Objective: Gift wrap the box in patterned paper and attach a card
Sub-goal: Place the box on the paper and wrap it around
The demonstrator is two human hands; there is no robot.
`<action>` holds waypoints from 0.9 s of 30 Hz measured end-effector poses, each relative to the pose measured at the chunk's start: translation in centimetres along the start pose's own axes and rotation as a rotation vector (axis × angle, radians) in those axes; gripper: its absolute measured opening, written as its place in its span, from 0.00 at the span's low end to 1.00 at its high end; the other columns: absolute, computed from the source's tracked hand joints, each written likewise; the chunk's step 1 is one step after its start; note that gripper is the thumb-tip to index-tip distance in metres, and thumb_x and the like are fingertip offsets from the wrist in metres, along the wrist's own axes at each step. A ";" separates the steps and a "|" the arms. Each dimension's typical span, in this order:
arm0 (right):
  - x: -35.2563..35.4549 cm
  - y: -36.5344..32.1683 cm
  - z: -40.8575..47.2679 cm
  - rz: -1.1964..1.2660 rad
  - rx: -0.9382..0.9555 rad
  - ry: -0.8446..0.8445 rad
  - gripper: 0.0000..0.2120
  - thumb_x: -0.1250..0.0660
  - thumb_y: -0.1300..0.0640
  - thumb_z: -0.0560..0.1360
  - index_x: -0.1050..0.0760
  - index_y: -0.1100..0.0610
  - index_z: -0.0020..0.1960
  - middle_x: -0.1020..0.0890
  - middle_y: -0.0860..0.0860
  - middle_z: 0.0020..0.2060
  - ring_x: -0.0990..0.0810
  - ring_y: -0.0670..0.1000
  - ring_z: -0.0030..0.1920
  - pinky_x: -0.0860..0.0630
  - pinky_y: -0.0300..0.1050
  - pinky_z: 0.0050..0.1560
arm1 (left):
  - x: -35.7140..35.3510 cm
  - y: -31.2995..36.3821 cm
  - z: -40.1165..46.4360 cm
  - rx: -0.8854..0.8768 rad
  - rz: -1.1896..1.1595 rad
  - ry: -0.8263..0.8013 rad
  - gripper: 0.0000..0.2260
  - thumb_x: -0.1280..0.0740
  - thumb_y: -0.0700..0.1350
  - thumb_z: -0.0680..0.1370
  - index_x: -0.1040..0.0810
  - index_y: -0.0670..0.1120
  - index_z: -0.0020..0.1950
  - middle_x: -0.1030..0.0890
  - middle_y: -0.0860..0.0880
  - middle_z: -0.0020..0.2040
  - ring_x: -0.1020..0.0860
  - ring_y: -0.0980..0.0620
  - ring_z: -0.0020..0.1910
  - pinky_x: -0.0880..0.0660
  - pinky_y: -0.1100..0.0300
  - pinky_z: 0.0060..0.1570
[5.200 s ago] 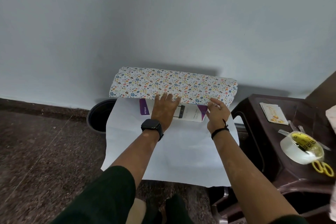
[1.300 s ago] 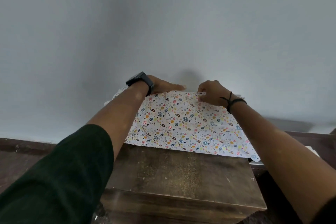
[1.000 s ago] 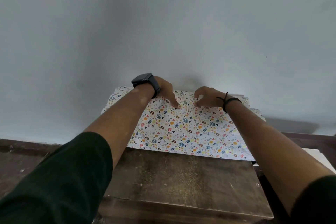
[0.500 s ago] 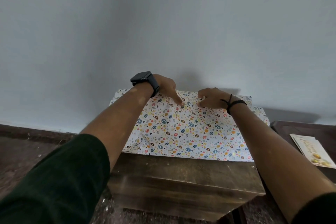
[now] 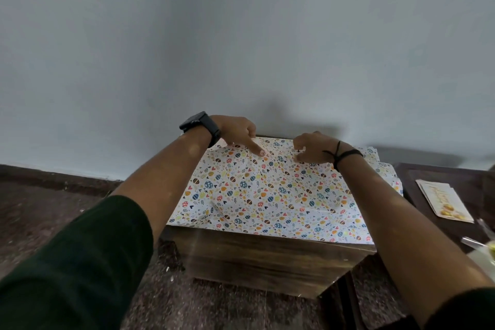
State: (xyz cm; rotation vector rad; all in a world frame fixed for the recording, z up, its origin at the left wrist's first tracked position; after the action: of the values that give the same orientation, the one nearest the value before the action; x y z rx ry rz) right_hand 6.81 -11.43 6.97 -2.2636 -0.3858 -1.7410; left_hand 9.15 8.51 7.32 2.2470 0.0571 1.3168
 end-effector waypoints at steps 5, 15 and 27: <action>-0.1 -0.1 0.3 -0.024 0.002 0.008 0.17 0.36 0.50 0.77 0.28 0.58 0.63 0.27 0.55 0.62 0.28 0.54 0.60 0.28 0.47 0.57 | -0.3 -2.5 -1.6 0.032 -0.227 -0.022 0.17 0.28 0.60 0.67 0.23 0.48 0.44 0.24 0.49 0.48 0.30 0.54 0.36 0.34 0.64 0.37; 0.1 0.0 0.4 -0.010 0.002 0.015 0.17 0.35 0.51 0.76 0.27 0.58 0.61 0.25 0.54 0.61 0.27 0.55 0.60 0.28 0.48 0.58 | 2.2 -4.3 -5.3 0.256 -0.187 -0.244 0.22 0.22 0.57 0.57 0.18 0.46 0.43 0.18 0.47 0.54 0.21 0.49 0.51 0.27 0.54 0.57; 0.2 0.5 1.0 0.028 -0.011 0.067 0.16 0.36 0.51 0.77 0.28 0.57 0.62 0.24 0.54 0.61 0.28 0.55 0.62 0.30 0.47 0.59 | 4.2 -10.0 -7.8 0.377 -0.197 0.117 0.13 0.23 0.51 0.66 0.19 0.46 0.44 0.18 0.51 0.41 0.22 0.51 0.45 0.25 0.63 0.39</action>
State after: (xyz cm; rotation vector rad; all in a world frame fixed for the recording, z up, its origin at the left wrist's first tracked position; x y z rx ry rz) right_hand 7.90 -11.56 6.87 -2.2006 -0.3293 -1.8040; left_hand 7.20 21.58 9.11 2.3880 0.5991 1.4191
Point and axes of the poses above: each hand's wrist, its own z-axis towards the middle knuckle, its own x-axis out of the back of the hand, y = z × x, the point moved 3 cm from there along z, towards the middle knuckle
